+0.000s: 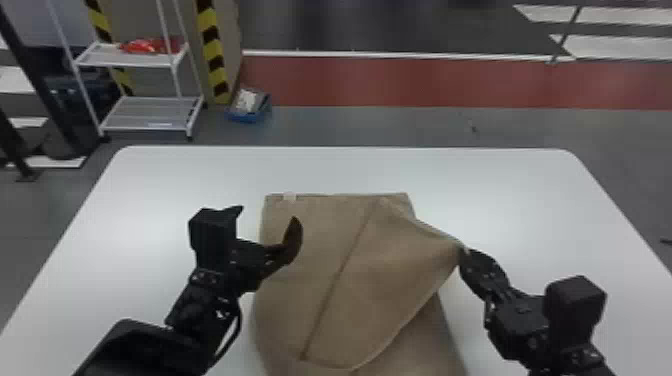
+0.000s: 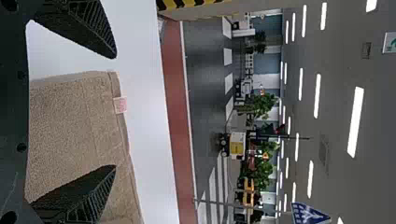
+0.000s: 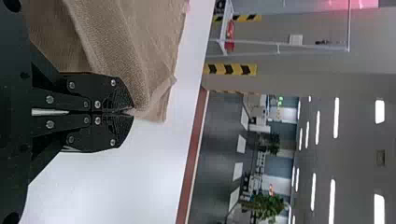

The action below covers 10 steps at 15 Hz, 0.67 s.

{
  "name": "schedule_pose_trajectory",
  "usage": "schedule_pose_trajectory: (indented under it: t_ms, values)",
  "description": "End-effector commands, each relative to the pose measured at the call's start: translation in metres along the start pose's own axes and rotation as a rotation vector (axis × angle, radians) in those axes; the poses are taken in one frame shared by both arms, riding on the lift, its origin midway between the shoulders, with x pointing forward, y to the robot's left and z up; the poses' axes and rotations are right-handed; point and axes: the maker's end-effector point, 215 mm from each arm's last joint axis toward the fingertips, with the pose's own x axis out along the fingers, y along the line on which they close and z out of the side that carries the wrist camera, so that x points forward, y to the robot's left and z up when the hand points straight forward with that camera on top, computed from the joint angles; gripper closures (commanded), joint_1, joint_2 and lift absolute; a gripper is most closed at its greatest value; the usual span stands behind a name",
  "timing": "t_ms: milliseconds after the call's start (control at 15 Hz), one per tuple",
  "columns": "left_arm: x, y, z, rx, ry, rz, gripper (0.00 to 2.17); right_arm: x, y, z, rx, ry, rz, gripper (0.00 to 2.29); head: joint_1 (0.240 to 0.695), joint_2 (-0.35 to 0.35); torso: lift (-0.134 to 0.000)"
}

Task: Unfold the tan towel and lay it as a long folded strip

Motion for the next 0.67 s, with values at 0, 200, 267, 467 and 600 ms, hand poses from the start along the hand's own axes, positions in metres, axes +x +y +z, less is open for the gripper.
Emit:
schedule_pose_trajectory:
  t_ms: [0,200,267,467,600]
  values:
    - [0.01,0.004,-0.002,0.008,0.007,0.002,0.03,-0.03,-0.1,0.001,0.051,-0.011,-0.162,1.3,0.695,-0.101,-0.111]
    - [0.02,-0.006,-0.005,0.016,0.015,-0.017,0.03,-0.065,-0.198,0.007,0.084,-0.018,-0.311,1.3,0.695,-0.238,-0.111]
    - [0.024,-0.011,-0.008,0.022,0.019,-0.025,0.03,-0.076,-0.225,0.012,0.1,-0.026,-0.353,1.3,0.695,-0.269,-0.111]
    - [0.03,-0.014,-0.016,0.036,0.034,-0.025,0.03,-0.101,-0.289,0.007,0.15,-0.022,-0.47,1.3,0.695,-0.35,-0.111]
    - [0.035,-0.012,-0.023,0.04,0.048,-0.023,0.03,-0.114,-0.325,-0.006,0.189,-0.001,-0.542,1.3,0.695,-0.35,-0.111]
